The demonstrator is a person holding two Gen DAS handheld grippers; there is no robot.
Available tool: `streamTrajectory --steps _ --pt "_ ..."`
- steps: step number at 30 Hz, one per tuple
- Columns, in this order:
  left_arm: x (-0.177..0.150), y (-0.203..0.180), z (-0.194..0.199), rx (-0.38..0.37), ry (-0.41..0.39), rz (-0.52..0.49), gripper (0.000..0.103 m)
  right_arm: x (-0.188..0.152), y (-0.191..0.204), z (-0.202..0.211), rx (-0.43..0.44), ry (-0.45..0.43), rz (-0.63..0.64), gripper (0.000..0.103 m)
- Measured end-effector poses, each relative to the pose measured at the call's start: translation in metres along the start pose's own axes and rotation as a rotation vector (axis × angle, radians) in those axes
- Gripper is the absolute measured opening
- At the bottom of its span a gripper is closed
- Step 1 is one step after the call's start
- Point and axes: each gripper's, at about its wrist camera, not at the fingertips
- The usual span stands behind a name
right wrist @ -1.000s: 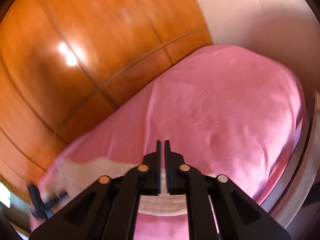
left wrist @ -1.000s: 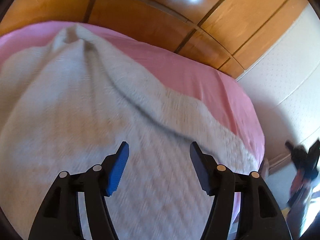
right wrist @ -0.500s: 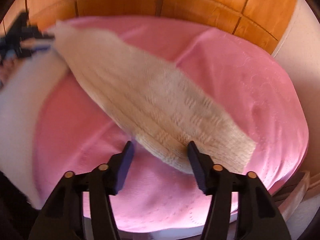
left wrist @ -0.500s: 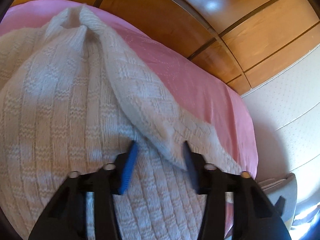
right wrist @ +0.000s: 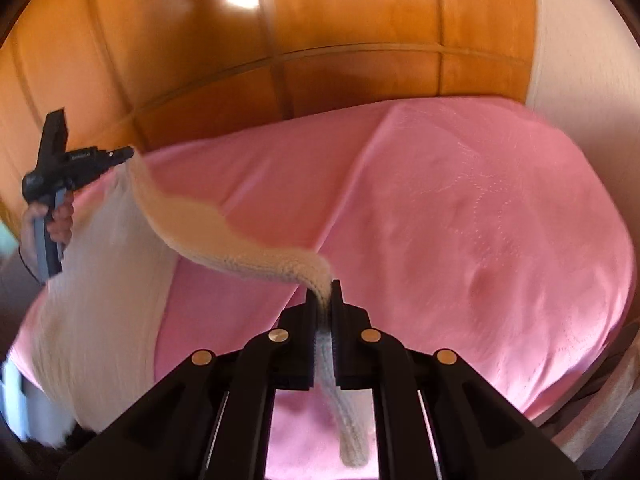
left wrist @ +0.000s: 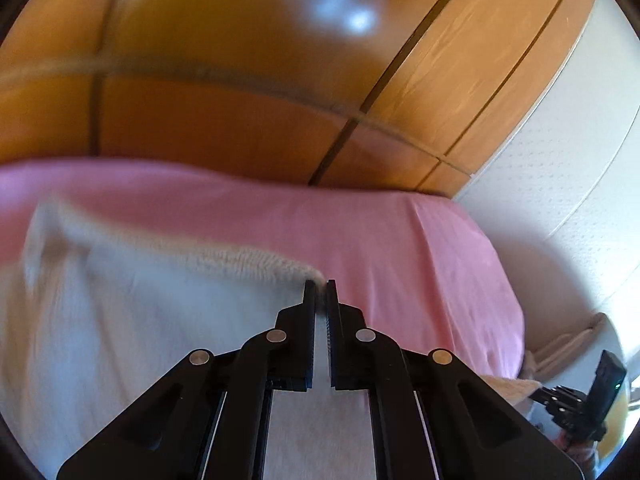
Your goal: Fold small clothes
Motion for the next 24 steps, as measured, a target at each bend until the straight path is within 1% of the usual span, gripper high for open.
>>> streamTrajectory --steps 2,3,4,5,6,7,8,9,10,11,13,14,15,16,17,19,20,21,22,24 --pt "0.026 -0.008 -0.011 0.012 0.012 0.002 0.004 0.032 -0.018 -0.009 -0.002 0.015 -0.05 0.005" --pt "0.041 -0.009 -0.017 0.032 0.019 0.031 0.008 0.051 -0.03 -0.016 -0.004 0.025 -0.085 0.005" --pt "0.049 -0.005 -0.017 0.049 0.016 0.057 0.016 0.064 -0.038 -0.02 -0.021 0.026 -0.11 0.006" --pt "0.055 -0.003 -0.016 0.069 -0.002 0.085 0.032 0.079 -0.046 -0.025 -0.043 0.024 -0.137 0.006" --pt "0.054 -0.002 -0.012 0.086 -0.021 0.099 0.044 0.096 -0.053 -0.032 -0.064 0.018 -0.161 0.008" --pt "0.051 0.0 -0.007 0.095 -0.036 0.107 0.047 0.107 -0.056 -0.035 -0.103 0.002 -0.17 0.023" --pt "0.046 0.003 -0.003 0.099 -0.043 0.105 0.05 0.118 -0.059 -0.038 -0.185 -0.037 -0.188 0.041" --pt "0.035 0.008 0.002 0.12 -0.046 0.094 0.05 0.12 -0.061 -0.038 -0.216 -0.071 -0.214 0.073" --pt "0.024 0.012 0.006 0.153 -0.047 0.086 0.05 0.119 -0.065 -0.036 -0.218 -0.125 -0.253 0.075" --pt "0.015 0.017 0.008 0.175 -0.043 0.081 0.05 0.116 -0.066 -0.033 -0.186 -0.159 -0.282 0.075" --pt "-0.014 0.029 0.012 0.213 -0.025 0.077 0.05 0.104 -0.064 -0.031 -0.136 -0.171 -0.31 0.074" --pt "-0.028 0.035 0.015 0.223 -0.019 0.082 0.05 0.095 -0.063 -0.032 -0.092 -0.17 -0.324 0.075" --pt "-0.046 0.045 0.019 0.225 -0.007 0.092 0.05 0.083 -0.062 -0.036 -0.01 -0.15 -0.342 0.076" --pt "-0.058 0.05 0.02 0.222 0.005 0.106 0.05 0.074 -0.062 -0.041 0.042 -0.134 -0.358 0.076" --pt "-0.077 0.06 0.025 0.208 0.021 0.131 0.05 0.064 -0.062 -0.049 0.095 -0.115 -0.383 0.076" --pt "-0.103 0.071 0.03 0.198 0.042 0.164 0.05 0.05 -0.067 -0.068 0.161 -0.081 -0.449 0.076" --pt "-0.113 0.074 0.032 0.203 0.052 0.177 0.05 0.046 -0.073 -0.085 0.202 -0.055 -0.508 0.075" --pt "-0.128 0.077 0.037 0.205 0.056 0.193 0.05 0.046 -0.078 -0.095 0.23 -0.044 -0.557 0.07" --pt "-0.14 0.081 0.043 0.205 0.06 0.203 0.05 0.049 -0.084 -0.104 0.252 -0.042 -0.597 0.067" --pt "-0.161 0.085 0.052 0.206 0.065 0.225 0.05 0.058 -0.089 -0.117 0.238 -0.055 -0.637 0.062"
Point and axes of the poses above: each gripper's, at about its wrist camera, not at the fingertips, and z roughly against the way its jaws point, y to its left, x to its top, and after that the axes turned 15 degrees about y, right-handed
